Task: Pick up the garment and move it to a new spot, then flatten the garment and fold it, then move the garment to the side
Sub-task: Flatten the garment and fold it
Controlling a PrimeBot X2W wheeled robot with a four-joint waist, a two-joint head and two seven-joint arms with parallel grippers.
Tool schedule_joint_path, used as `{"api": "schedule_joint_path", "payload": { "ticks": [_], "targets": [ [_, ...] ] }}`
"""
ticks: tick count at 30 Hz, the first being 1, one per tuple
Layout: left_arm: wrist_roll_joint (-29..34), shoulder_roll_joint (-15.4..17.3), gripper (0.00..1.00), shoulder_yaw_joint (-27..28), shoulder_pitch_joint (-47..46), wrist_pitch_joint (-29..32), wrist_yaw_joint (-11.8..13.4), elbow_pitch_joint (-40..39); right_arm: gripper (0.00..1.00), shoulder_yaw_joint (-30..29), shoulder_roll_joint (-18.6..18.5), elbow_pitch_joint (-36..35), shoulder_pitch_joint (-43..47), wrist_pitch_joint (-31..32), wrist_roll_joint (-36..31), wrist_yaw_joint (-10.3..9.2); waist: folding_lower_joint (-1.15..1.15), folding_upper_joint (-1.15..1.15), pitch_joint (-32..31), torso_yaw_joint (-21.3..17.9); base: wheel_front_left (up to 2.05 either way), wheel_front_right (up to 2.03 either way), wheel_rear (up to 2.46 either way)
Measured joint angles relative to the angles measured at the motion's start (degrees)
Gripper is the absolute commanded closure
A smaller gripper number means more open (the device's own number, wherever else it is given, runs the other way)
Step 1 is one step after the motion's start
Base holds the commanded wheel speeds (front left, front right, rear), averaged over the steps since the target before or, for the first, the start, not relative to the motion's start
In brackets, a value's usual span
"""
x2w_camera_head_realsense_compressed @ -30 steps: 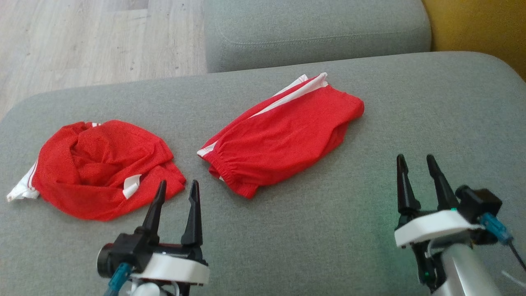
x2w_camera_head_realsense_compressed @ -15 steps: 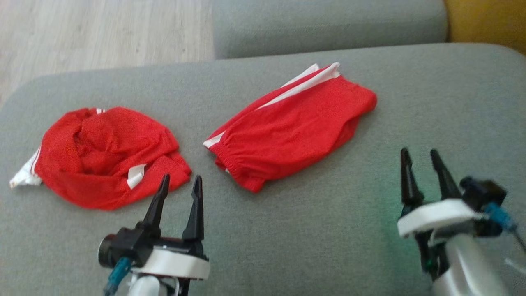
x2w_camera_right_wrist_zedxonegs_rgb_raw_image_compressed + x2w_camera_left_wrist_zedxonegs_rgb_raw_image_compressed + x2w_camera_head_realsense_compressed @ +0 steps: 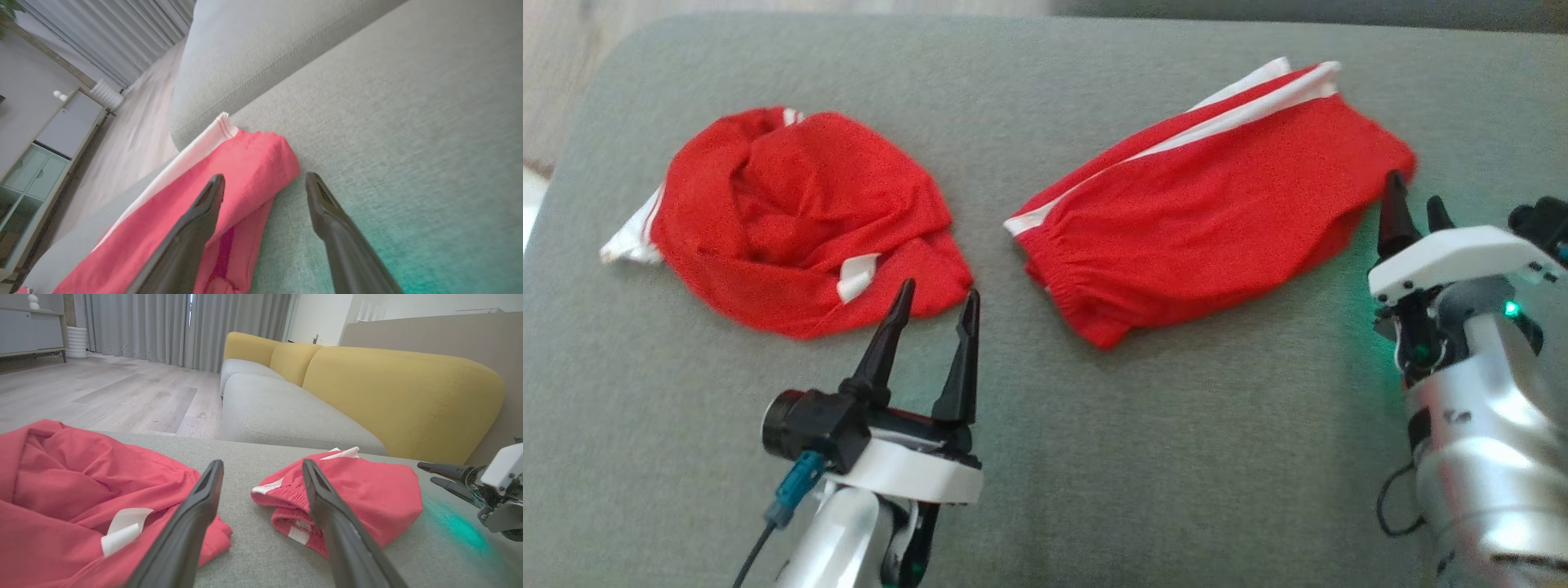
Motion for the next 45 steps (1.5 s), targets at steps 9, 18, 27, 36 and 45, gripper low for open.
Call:
{"api": "schedule_joint_path", "payload": {
  "ticks": [9, 18, 27, 36, 45],
  "targets": [
    [-1.65, -0.05, 0.00, -3.10, -1.76, 0.00, 1.03, -0.12, 0.00, -11.23, -3.42, 18.44, -11.01, 0.92, -13.02, 0.01, -0.01, 0.00, 3.41, 5.46, 0.00, 0.00, 0.00],
    [-2.41, -0.05, 0.00, -3.53, -2.18, 0.00, 1.81, -0.12, 0.58, -14.41, -4.26, 21.87, -14.92, 3.76, -21.51, 0.00, -0.01, 0.00, 4.18, 6.67, 0.00, 0.00, 0.00],
    [-2.48, -0.05, 0.00, -3.54, -2.67, 0.00, 1.97, 0.13, 1.00, -13.92, -2.72, 22.81, -15.01, -0.03, -24.23, 0.00, -0.01, 0.00, 3.92, 5.46, 0.00, 0.00, 0.00],
    [-2.47, -0.05, 0.00, -2.68, -1.87, 0.00, 1.93, 0.57, 1.00, -14.00, -1.24, 22.41, -11.61, -9.62, -22.47, 0.00, -0.01, 0.00, 0.97, 2.15, 0.00, 0.00, 0.00],
    [-2.36, -0.03, 0.00, -0.92, 1.13, 0.00, 1.44, 0.46, 1.00, -17.31, -0.86, 16.46, -4.05, -12.87, -15.75, 0.00, -0.02, 0.00, -2.11, -4.08, 0.00, 0.00, 0.00]
  ]
}}
